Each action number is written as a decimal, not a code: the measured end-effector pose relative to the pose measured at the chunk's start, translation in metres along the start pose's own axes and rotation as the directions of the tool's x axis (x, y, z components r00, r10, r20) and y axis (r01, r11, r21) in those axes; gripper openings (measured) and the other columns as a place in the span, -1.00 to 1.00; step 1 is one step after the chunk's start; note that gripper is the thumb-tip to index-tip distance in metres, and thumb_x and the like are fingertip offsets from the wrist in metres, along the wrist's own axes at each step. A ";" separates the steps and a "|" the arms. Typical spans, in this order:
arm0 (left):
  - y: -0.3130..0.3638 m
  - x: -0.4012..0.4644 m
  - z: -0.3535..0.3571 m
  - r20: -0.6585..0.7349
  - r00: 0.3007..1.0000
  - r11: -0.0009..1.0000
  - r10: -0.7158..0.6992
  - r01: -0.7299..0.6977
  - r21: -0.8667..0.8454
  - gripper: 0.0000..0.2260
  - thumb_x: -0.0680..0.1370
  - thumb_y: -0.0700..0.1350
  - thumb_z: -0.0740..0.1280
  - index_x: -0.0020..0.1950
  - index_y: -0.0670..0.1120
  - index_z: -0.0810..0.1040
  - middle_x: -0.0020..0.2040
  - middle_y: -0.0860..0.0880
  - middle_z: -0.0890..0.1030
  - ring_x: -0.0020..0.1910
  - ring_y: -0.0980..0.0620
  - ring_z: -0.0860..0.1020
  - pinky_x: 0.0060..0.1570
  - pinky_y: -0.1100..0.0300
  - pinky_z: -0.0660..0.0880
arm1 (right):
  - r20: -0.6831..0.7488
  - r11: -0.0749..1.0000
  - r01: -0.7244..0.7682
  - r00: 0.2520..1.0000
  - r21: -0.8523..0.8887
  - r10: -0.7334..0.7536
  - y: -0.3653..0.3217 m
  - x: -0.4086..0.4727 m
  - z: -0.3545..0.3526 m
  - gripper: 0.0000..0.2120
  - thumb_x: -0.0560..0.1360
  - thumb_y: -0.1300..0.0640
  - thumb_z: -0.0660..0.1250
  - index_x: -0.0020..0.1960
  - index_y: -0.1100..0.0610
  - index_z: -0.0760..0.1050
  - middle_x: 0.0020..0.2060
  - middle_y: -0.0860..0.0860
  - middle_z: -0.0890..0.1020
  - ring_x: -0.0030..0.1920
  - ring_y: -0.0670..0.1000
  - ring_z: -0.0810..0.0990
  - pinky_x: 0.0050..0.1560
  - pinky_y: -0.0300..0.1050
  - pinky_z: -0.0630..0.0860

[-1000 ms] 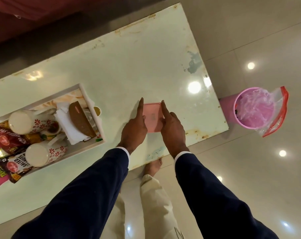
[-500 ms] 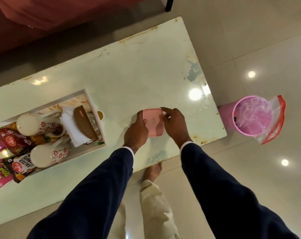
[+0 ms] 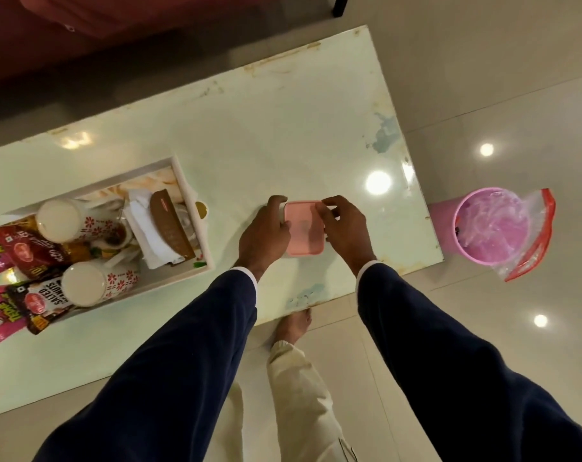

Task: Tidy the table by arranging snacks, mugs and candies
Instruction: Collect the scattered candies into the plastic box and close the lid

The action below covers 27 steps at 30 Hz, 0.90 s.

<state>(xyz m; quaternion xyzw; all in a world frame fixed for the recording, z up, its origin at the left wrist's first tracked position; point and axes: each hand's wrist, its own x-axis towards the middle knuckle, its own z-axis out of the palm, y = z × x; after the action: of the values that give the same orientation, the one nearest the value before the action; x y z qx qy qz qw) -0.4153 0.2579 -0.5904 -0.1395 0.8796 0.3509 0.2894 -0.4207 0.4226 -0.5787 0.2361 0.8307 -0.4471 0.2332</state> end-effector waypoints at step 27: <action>-0.047 -0.026 -0.048 -0.192 0.981 0.882 0.036 -0.122 -0.456 -0.46 0.58 -0.29 0.36 0.53 -0.01 0.34 0.37 -0.07 0.51 0.21 -0.04 0.55 0.06 0.04 0.57 | 0.365 0.964 -0.146 0.929 0.223 0.056 -0.036 -0.015 0.051 -0.48 0.65 0.12 0.26 0.58 -0.01 0.24 -0.26 0.17 0.67 -0.32 0.10 0.66 -0.20 0.01 0.70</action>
<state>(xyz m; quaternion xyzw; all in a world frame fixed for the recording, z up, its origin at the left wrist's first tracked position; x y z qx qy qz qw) -0.3932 0.1921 -0.5715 -0.1993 0.7970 0.5491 0.1534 -0.4210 0.3591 -0.5719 0.2213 0.6996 -0.5692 0.3710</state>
